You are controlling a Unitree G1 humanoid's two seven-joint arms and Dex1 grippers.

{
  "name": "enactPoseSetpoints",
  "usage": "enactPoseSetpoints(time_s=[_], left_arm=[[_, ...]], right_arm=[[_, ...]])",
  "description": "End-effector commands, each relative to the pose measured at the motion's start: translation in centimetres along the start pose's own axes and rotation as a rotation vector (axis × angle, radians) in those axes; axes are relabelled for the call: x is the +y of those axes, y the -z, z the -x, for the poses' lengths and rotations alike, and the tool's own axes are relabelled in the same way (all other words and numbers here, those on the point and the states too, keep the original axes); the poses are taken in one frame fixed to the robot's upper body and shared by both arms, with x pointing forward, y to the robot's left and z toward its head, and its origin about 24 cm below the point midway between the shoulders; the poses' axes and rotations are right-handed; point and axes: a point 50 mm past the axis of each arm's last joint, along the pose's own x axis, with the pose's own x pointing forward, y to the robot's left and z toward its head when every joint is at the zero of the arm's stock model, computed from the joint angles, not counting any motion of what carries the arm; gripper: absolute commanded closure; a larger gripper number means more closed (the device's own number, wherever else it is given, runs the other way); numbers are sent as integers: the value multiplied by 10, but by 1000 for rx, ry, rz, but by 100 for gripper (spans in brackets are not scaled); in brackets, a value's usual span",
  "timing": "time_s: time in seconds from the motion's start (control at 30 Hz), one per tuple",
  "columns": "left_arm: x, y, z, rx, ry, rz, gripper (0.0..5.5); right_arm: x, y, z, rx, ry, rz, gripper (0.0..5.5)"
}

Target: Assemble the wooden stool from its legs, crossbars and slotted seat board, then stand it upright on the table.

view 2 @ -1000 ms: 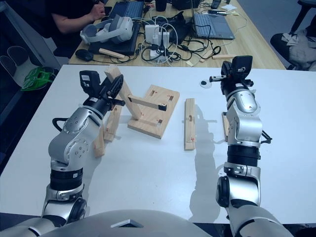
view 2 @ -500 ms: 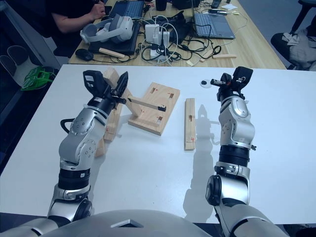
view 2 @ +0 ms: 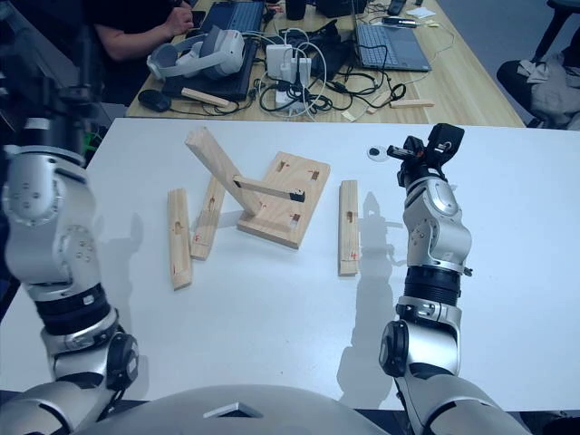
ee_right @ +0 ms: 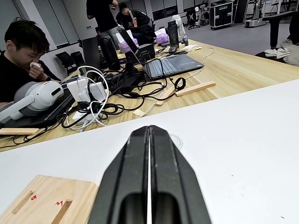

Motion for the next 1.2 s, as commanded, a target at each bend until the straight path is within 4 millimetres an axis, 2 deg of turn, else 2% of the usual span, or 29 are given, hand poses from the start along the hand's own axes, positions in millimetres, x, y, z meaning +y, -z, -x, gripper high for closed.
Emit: enactPoseSetpoints(time_s=[0.03, 0.13, 0.2, 0.27, 0.43, 0.53, 0.67, 0.73, 0.87, 1.2], left_arm=[[44, 90, 36, 588, -177, 30, 130], [30, 142, 72, 920, -1, 85, 85], [24, 161, 86, 1039, 92, 92, 55], [22, 168, 92, 1097, 162, 94, 22], [18, 168, 85, 1123, 261, 77, 12], [22, 163, 70, 1051, 202, 62, 12], [15, 153, 55, 959, 194, 76, 12], [8, 152, 59, 974, 255, 94, 12], [-2, 153, 80, 1097, 424, 62, 12], [14, 161, 90, 1165, 400, -34, 12]], right_arm=[[-5, -1, 4, 0, 26, -12, 550], [-3, -1, 4, -1, 24, -16, 550], [-1, -1, 3, 0, 18, -19, 550], [0, -1, 3, -3, 18, -21, 550], [0, -2, 4, -8, 22, -27, 550], [1, -2, 4, -9, 20, -33, 550], [3, -2, 5, -10, 18, -39, 550], [4, -2, 6, -10, 16, -42, 550], [6, -1, 7, -11, 13, -47, 550], [7, -1, 7, -9, 11, -45, 550]])
